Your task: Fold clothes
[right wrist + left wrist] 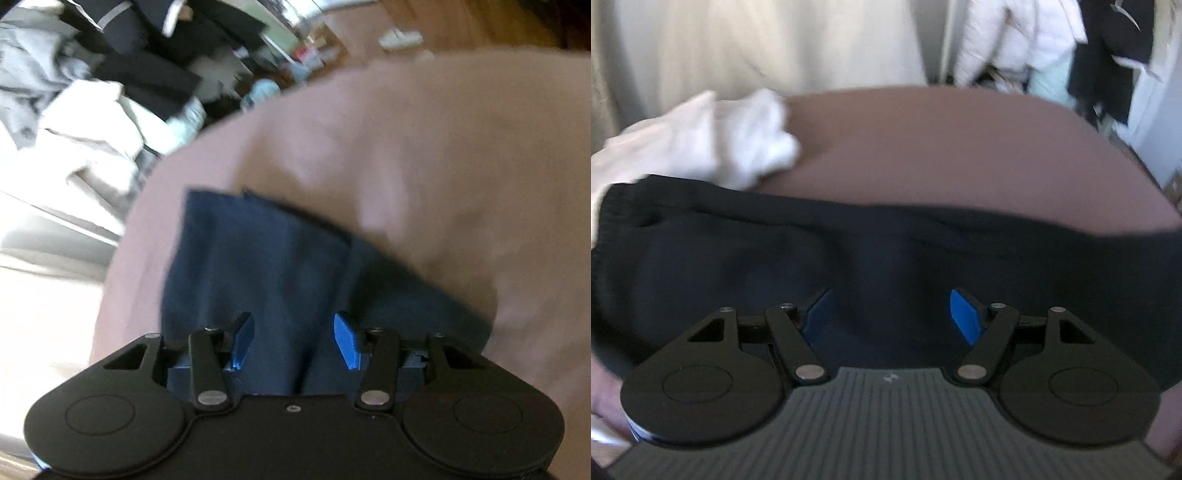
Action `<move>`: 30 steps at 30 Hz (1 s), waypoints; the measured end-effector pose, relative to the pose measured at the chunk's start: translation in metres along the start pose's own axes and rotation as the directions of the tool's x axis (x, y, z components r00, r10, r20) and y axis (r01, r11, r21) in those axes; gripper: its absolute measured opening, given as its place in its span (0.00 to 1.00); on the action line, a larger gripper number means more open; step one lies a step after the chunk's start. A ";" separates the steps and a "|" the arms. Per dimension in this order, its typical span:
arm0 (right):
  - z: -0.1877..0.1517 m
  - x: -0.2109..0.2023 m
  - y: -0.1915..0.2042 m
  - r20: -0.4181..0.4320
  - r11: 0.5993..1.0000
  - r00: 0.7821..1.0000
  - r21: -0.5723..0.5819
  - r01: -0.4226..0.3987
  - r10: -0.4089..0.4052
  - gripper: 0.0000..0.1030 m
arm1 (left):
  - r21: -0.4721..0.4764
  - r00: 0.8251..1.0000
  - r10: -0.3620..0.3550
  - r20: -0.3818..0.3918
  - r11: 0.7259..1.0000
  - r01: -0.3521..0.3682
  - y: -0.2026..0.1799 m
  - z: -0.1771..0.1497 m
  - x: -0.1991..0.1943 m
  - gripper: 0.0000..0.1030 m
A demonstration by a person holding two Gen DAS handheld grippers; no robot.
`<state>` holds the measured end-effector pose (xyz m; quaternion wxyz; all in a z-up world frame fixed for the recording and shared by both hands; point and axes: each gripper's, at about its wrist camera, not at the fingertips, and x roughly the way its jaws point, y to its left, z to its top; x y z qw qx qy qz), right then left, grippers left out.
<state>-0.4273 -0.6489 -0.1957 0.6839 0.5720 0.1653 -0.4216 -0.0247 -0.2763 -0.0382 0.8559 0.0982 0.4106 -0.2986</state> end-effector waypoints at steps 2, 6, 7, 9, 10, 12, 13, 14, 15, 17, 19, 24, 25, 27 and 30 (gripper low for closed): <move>-0.001 0.015 -0.004 0.010 0.999 1.000 0.030 0.028 -0.028 0.57 | -0.002 1.000 -0.011 -0.007 1.000 0.011 -0.012 -0.007 0.012 0.67; 0.002 0.030 0.023 0.119 0.990 0.993 -0.136 0.028 -0.012 0.32 | -0.024 0.999 0.033 -0.008 0.999 -0.033 -0.001 -0.020 0.030 0.67; 0.001 0.027 0.035 0.168 0.975 0.985 -0.213 0.060 -0.023 0.05 | -0.025 0.998 0.062 -0.008 0.998 -0.062 0.006 -0.023 0.030 0.67; -0.012 -0.007 0.058 0.311 0.941 0.950 -0.322 0.105 0.000 0.03 | -0.027 0.994 0.113 -0.005 0.993 -0.113 0.019 -0.028 0.021 0.67; -0.020 -0.028 0.067 0.379 0.926 0.925 -0.355 0.130 0.015 0.02 | -0.030 0.990 0.139 -0.005 0.990 -0.140 0.027 -0.029 0.017 0.67; -0.034 -0.065 0.079 0.458 0.890 0.887 -0.379 0.252 -0.056 0.02 | -0.056 0.977 0.212 -0.036 0.975 -0.214 0.044 -0.029 0.012 0.68; -0.035 -0.068 0.076 0.446 0.883 0.887 -0.361 0.300 -0.119 0.02 | -0.079 0.969 0.236 -0.072 0.967 -0.241 0.055 -0.030 0.014 0.68; -0.031 -0.061 0.067 0.393 0.886 0.899 -0.322 0.332 -0.195 0.02 | -0.107 0.962 0.247 -0.120 0.960 -0.260 0.067 -0.031 0.019 0.68; -0.026 -0.052 0.058 0.332 0.887 0.906 -0.287 0.362 -0.263 0.02 | -0.142 0.955 0.246 -0.167 0.952 -0.270 0.078 -0.032 0.023 0.69; -0.017 -0.022 0.039 0.213 0.869 0.901 -0.254 0.425 -0.379 0.04 | -0.214 0.956 0.211 -0.206 0.943 -0.254 0.094 -0.035 0.027 0.69; -0.013 -0.013 0.030 0.188 0.871 0.892 -0.208 0.446 -0.412 0.05 | -0.250 0.960 0.191 -0.205 0.938 -0.240 0.100 -0.034 0.023 0.69; -0.013 -0.030 0.054 0.293 0.833 0.859 -0.251 0.493 -0.421 0.05 | -0.257 0.960 0.206 -0.188 0.933 -0.251 0.110 -0.034 0.011 0.69; -0.012 -0.034 0.055 0.312 0.825 0.850 -0.252 0.505 -0.425 0.12 | -0.263 0.961 0.204 -0.187 0.932 -0.249 0.114 -0.034 0.009 0.69; -0.009 -0.040 0.048 0.354 0.772 0.775 -0.188 0.607 -0.523 0.42 | -0.299 0.968 0.181 -0.171 0.927 -0.226 0.122 -0.033 0.003 0.69; -0.007 -0.056 0.049 0.442 0.782 0.743 -0.133 0.609 -0.503 0.45 | -0.345 0.984 0.137 -0.111 0.924 -0.167 0.124 -0.033 -0.004 0.69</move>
